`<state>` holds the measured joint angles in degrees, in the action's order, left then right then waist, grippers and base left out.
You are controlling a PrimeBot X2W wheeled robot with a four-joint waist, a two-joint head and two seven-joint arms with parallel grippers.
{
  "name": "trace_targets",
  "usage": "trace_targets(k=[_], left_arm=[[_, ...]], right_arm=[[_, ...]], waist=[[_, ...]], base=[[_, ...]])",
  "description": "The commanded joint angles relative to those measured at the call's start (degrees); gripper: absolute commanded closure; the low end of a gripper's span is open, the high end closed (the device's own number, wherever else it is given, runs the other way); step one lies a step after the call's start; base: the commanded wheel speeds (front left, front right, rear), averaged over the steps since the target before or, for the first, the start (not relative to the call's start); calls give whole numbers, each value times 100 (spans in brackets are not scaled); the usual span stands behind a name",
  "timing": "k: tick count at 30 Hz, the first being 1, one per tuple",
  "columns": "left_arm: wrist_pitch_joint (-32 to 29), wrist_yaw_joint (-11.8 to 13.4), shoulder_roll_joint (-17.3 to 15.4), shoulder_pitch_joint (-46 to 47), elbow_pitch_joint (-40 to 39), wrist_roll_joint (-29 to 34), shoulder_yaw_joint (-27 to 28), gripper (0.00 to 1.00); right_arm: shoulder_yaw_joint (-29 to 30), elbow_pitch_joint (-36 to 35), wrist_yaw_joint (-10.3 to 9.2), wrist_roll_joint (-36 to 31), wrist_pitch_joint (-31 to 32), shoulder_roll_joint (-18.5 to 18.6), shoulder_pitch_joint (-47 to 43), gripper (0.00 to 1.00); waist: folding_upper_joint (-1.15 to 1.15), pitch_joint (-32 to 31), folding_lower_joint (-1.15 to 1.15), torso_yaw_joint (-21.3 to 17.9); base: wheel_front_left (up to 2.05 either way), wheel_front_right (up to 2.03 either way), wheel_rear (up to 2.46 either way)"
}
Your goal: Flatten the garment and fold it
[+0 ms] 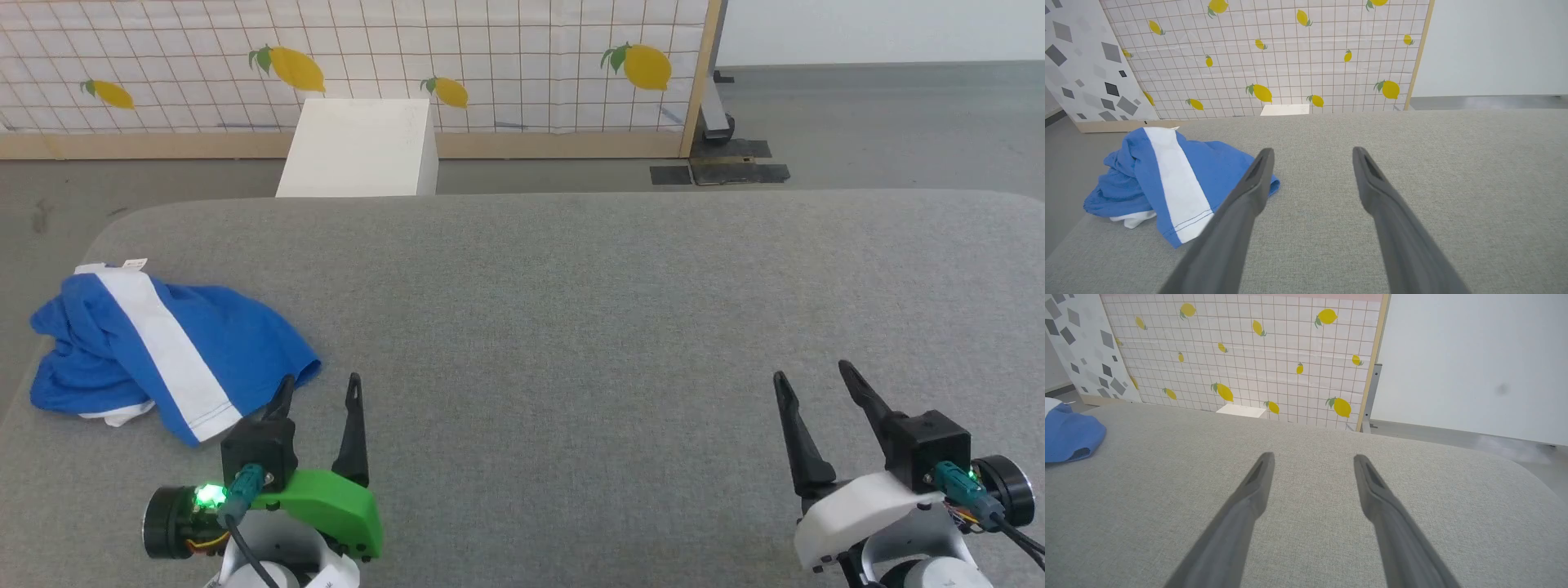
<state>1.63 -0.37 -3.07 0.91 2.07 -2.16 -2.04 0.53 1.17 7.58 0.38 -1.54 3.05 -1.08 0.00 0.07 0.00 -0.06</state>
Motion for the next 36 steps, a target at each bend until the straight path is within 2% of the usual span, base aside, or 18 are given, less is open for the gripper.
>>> trace_targets(k=[1, 36], left_arm=[[65, 67, 3, 99, 47, -75, -31, 0], [477, 136, 8, 273, 320, -639, -217, 0]], right_arm=[[19, 28, -1, 2, -67, -3, 60, 0], [209, -60, -4, 391, -481, -8, 118, 0]], waist=[[0, 2, 0, -1], [0, 11, 0, 8]], base=[[0, 0, 0], [0, 0, 0]])
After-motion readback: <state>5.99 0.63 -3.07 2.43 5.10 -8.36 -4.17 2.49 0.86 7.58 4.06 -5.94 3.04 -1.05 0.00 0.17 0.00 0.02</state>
